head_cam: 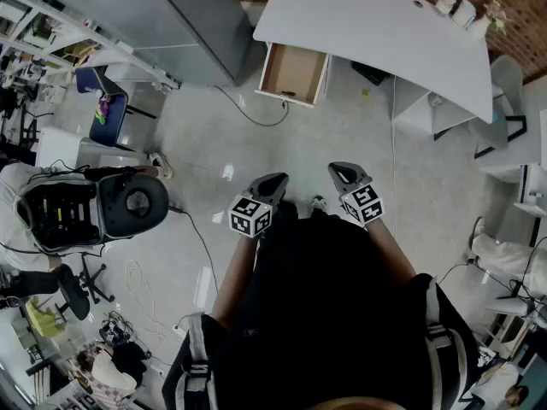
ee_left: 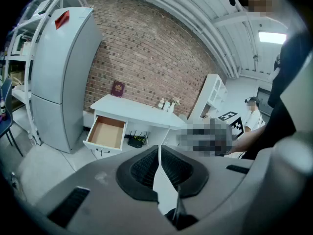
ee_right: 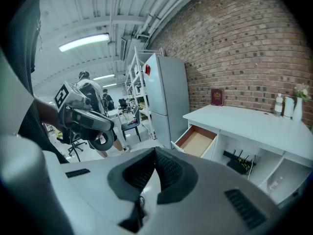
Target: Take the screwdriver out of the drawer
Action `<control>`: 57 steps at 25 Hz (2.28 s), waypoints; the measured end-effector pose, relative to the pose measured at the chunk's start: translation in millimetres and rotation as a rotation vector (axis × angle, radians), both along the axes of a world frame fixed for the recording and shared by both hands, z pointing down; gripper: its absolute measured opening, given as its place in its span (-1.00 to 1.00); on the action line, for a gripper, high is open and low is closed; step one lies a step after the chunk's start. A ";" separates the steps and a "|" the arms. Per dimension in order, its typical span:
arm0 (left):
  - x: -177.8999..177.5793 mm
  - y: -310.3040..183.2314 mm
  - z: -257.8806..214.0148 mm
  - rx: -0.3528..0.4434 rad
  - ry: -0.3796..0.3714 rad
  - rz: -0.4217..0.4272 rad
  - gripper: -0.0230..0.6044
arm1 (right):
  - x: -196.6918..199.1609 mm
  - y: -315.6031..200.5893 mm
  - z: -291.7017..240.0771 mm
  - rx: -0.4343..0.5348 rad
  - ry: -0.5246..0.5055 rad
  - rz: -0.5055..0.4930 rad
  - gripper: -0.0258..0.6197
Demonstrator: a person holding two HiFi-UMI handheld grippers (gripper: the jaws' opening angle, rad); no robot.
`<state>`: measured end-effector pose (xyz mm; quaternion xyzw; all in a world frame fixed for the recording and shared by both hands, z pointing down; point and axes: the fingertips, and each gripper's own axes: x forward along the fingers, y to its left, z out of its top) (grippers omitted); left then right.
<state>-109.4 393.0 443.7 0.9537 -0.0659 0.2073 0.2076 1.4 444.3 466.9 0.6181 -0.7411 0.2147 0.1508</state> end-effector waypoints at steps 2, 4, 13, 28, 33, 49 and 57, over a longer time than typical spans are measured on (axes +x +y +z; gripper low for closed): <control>0.2 2.2 -1.0 0.000 -0.002 0.000 -0.84 | 0.5 2.2 -0.7 -0.001 0.000 -0.004 -0.75; 0.8 4.3 -1.4 -0.001 -0.005 -0.003 -0.84 | 2.0 4.2 -0.8 -0.002 0.002 -0.009 -0.75; 3.7 3.5 -2.8 0.012 -0.012 -0.045 -0.84 | 13.5 3.5 -0.2 -0.003 0.005 -0.039 -0.75; 3.7 -3.8 0.9 0.005 -0.011 -0.091 -0.84 | 21.7 -2.5 3.7 -0.018 -0.013 -0.058 -0.75; 14.8 -14.6 1.3 -0.007 -0.004 -0.084 -0.84 | 32.1 -3.2 8.2 -0.040 -0.011 -0.041 -0.75; 52.1 -66.2 5.9 -0.039 0.008 -0.010 -0.84 | 60.4 -38.4 12.5 -0.095 0.004 0.024 -0.75; 55.0 -114.9 8.8 -0.053 0.014 -0.010 -0.84 | 59.1 -86.0 11.8 -0.109 0.021 0.007 -0.75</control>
